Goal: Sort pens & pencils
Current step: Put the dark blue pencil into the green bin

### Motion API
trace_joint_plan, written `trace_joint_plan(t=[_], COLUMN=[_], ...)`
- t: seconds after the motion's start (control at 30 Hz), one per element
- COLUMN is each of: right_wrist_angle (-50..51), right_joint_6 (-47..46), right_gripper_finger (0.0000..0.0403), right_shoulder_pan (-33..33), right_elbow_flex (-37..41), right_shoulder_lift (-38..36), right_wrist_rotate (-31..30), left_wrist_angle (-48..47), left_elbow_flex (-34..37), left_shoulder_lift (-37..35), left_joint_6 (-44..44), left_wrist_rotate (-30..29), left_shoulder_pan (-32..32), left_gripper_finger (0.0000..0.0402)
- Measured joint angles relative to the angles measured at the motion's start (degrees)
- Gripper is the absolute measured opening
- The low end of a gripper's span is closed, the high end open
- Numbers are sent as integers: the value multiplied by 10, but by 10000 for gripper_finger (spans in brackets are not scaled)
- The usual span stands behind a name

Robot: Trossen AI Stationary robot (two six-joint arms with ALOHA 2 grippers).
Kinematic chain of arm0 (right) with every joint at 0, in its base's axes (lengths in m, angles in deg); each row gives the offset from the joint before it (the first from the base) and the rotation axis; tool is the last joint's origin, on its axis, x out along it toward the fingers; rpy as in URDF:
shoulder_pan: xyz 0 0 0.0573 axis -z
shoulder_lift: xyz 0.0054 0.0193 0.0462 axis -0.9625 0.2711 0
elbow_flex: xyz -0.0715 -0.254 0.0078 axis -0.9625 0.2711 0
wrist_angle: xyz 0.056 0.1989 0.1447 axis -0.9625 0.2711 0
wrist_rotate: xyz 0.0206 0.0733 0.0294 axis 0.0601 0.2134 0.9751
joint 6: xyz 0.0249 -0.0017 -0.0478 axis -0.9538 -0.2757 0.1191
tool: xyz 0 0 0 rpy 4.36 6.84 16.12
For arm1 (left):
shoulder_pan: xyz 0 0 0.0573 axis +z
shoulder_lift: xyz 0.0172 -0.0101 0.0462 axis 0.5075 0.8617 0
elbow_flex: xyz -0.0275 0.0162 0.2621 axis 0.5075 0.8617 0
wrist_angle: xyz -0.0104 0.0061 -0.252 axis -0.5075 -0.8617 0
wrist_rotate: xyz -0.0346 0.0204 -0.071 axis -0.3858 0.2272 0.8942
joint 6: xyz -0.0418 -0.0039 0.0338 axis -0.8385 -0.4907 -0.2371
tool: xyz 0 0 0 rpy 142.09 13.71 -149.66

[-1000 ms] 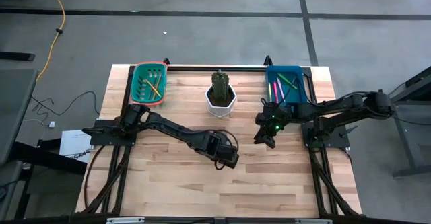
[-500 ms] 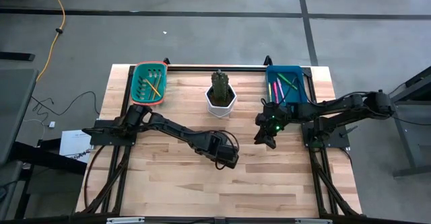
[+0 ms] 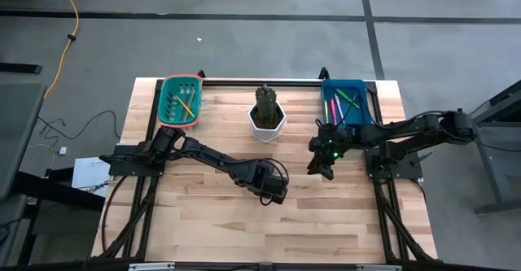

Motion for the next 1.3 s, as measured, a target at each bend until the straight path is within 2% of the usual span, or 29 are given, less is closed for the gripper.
trace_joint_plan(t=[1.3], right_wrist_angle=[-12], right_joint_6=[10], right_gripper_finger=[124], right_shoulder_pan=[0], right_elbow_flex=[0], right_shoulder_lift=[0], right_wrist_rotate=[-5], left_wrist_angle=[2], left_elbow_flex=[0], left_shoulder_lift=[12], left_joint_6=[15], left_wrist_rotate=[13], left_shoulder_pan=[0], left_gripper_finger=[90])
